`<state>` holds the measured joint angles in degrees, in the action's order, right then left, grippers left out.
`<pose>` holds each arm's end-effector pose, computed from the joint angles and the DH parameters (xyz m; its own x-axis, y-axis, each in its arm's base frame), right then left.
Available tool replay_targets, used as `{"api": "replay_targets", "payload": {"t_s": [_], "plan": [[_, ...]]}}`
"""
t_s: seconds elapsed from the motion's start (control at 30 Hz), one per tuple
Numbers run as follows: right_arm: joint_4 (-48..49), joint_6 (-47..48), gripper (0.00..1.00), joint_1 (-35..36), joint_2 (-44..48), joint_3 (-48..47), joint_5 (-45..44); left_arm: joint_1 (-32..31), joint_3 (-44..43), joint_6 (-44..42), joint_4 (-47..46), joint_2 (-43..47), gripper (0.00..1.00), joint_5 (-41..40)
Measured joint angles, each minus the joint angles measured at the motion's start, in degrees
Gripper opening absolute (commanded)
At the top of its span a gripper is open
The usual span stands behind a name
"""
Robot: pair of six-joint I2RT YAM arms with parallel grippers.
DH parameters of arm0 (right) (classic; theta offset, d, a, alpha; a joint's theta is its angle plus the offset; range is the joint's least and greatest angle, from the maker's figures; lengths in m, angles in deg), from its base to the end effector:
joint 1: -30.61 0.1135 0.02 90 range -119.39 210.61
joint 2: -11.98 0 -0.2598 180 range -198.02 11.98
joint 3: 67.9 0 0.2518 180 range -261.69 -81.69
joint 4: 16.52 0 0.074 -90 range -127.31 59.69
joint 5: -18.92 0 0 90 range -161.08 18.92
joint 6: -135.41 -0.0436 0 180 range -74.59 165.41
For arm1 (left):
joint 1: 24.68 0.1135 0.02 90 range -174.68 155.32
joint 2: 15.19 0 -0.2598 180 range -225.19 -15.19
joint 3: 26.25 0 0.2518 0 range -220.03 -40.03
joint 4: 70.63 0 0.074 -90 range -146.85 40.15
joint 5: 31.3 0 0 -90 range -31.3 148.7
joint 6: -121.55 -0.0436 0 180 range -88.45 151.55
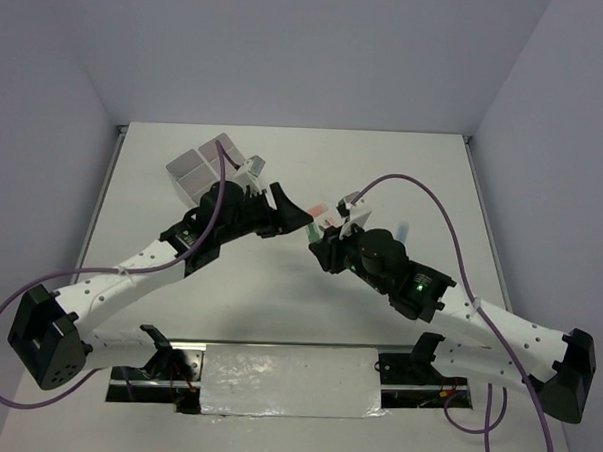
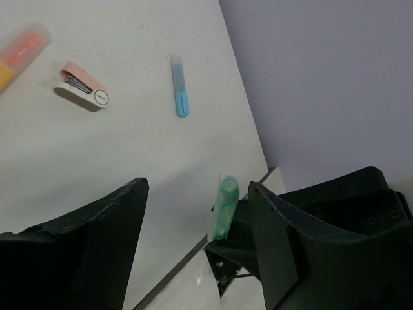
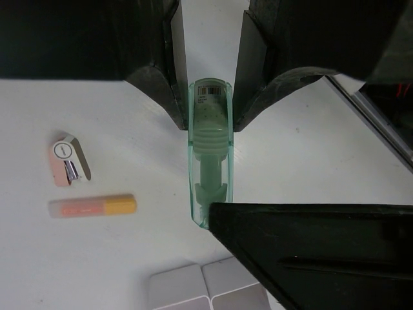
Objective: Sort the stationery into containers
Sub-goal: Place the stationery in the storage box.
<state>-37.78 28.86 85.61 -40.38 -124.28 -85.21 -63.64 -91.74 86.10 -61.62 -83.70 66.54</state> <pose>0.1370 0.1770 0.3024 -0.3511 -0.0199 -0.9361 -0.5848 0.7854 0.2027 0.2225 -0.1875 0.3175 -0.6859 -0.4832 -0.5441 0.2894 0.5049 -0.8132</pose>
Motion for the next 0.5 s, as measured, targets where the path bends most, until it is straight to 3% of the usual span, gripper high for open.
{"api": "replay_targets", "payload": {"t_s": [0.17,0.3,0.5], "plan": [[-0.11,0.20,0.11,0.94,-1.73,-0.11,-0.46,-1.33,-0.55,1.31,-1.53,-1.99,0.72,0.63],[-0.37,0.22,0.11,1.16,-2.23,-0.11,-0.68,-1.77,-0.61,1.73,-2.21,-2.58,0.41,1.18],[-0.74,0.83,0.12,1.18,-2.23,-0.52,-1.33,-2.01,-1.25,1.25,-3.21,-3.74,0.13,1.90]]}}
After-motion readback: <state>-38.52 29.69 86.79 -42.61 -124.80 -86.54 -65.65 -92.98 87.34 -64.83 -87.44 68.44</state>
